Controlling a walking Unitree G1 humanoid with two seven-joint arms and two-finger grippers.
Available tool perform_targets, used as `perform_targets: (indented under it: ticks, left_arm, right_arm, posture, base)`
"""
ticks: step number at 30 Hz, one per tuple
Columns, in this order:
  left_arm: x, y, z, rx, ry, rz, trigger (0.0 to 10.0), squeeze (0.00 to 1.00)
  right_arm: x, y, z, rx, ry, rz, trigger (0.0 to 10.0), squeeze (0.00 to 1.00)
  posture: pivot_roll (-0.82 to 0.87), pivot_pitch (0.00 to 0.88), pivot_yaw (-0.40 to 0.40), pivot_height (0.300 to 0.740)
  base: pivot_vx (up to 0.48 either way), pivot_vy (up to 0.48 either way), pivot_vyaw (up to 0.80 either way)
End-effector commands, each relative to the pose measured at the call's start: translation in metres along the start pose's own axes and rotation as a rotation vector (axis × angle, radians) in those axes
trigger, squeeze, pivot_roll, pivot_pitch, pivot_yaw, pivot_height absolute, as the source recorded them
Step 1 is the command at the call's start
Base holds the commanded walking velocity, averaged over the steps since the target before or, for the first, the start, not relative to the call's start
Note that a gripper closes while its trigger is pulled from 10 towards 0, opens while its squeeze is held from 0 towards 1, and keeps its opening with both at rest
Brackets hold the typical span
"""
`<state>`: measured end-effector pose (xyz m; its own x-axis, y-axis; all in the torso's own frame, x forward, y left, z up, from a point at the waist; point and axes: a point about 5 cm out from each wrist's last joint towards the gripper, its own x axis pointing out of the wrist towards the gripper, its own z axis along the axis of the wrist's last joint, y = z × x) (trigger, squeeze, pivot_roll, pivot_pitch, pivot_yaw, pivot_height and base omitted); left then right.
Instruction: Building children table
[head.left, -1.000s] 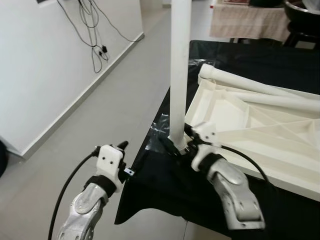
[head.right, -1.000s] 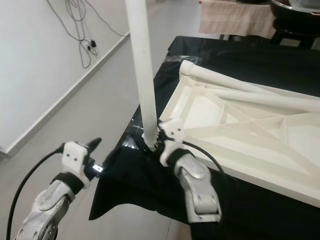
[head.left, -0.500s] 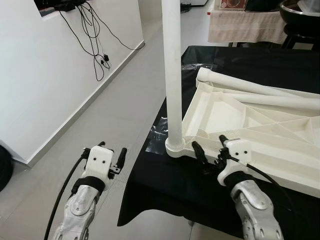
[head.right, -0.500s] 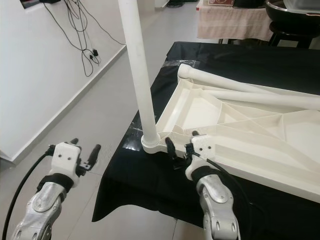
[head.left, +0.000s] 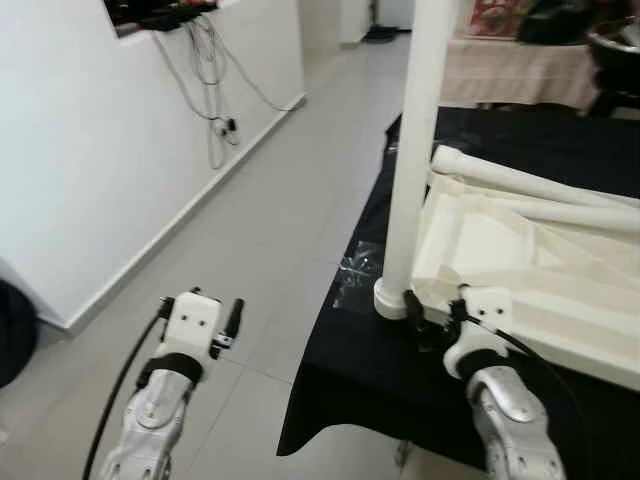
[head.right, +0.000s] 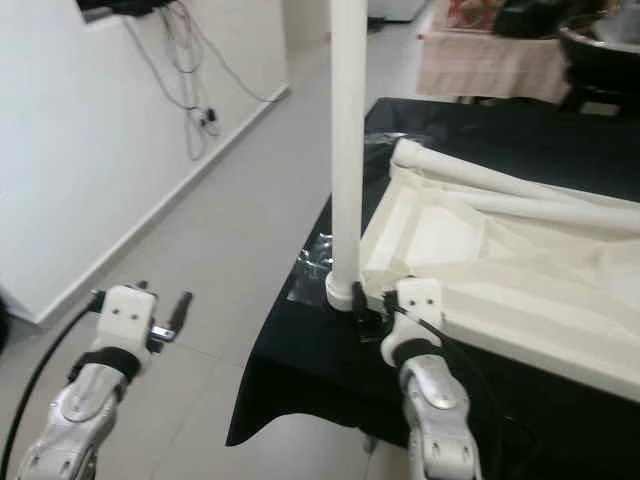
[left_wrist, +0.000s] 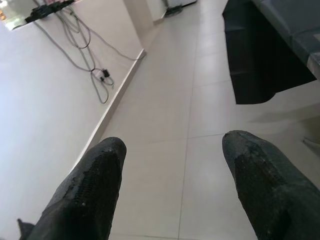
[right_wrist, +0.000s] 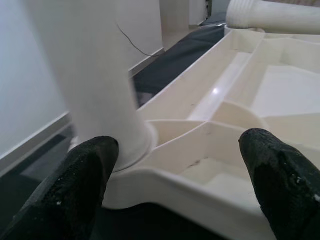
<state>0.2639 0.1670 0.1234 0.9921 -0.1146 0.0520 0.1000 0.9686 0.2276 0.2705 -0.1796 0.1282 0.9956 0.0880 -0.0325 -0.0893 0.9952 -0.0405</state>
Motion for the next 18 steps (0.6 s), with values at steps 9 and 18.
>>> perform_targets:
  ticks: [9,18]
  left_arm:
    - [0.0002,-0.0033,-0.0052,-0.01,0.019,-0.025,10.0,0.0]
    - [0.0017,-0.0067,-0.0017,0.001,0.004,-0.026,10.0,0.0]
  right_arm:
    - [-0.0006,0.0002,-0.0022,-0.012,0.013,-0.027,10.0,0.0]
    - [0.0073,-0.0004,0.0033,-0.099,0.007,-0.031,10.0,0.0]
  posture:
    - [-0.06,0.089,0.064,0.74]
    - [-0.08,0.095,0.053,0.74]
  base:
    - [0.0,0.0,-0.8]
    - [0.0,0.0,-0.8]
